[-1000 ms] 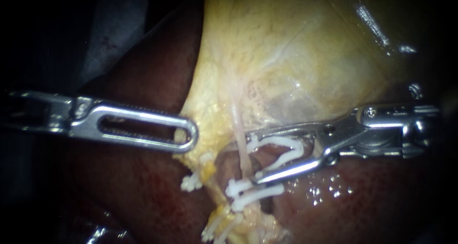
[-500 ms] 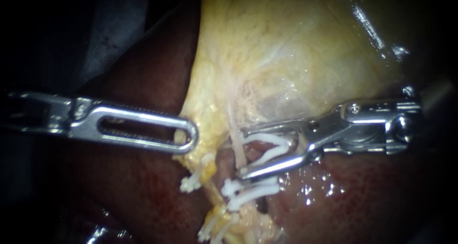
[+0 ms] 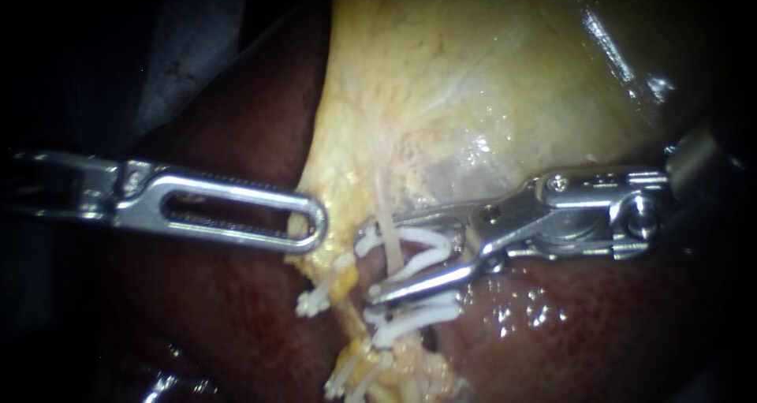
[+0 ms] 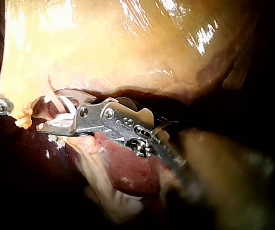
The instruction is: Clipping third clip right tube
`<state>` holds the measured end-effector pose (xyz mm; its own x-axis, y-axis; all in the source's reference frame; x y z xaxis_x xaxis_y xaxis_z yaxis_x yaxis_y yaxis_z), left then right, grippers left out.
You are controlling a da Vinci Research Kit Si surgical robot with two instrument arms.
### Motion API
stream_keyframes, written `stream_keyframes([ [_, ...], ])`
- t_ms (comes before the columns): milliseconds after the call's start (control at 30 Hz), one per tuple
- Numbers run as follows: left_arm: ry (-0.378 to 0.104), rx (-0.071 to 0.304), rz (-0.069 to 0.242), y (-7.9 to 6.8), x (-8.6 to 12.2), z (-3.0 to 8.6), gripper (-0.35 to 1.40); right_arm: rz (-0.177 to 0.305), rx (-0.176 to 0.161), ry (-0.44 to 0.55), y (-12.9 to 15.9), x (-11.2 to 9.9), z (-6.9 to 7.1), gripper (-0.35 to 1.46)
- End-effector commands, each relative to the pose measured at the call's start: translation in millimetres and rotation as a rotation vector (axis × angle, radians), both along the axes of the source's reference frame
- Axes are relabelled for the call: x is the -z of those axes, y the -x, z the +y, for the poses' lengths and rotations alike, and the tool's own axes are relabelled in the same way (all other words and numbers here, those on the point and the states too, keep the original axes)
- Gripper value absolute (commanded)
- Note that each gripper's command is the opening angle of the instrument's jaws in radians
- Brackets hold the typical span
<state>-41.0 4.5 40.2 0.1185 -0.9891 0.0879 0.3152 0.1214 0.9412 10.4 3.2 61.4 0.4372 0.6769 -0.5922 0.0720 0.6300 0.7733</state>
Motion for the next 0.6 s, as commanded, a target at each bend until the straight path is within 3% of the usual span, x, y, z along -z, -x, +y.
stream_keyframes([
  [33, 0.0, -0.001, 0.0, 0.0, -0.1, 0.0, -0.35, 0.0, -0.001, 0.001, 0.1, 0.0, 0.2, 0.46],
  [167, 0.0, -0.001, -0.001, 0.0, -0.1, 0.0, -0.35, -0.014, -0.025, -0.017, 0.5, -0.1, 0.9, 0.31],
  [333, 0.0, -0.001, -0.001, 0.0, -0.2, 0.0, -0.35, -0.057, -0.097, -0.084, 2.1, 0.2, 2.0, -0.34],
  [467, 0.0, -0.001, -0.001, 0.0, -0.3, 0.1, -0.35, -0.062, -0.109, -0.084, 2.6, 0.2, 2.6, -0.35],
  [600, 0.0, -0.001, -0.001, -0.1, -0.3, 0.1, -0.35, -0.063, -0.111, -0.086, 2.6, 0.0, 2.2, -0.35],
])
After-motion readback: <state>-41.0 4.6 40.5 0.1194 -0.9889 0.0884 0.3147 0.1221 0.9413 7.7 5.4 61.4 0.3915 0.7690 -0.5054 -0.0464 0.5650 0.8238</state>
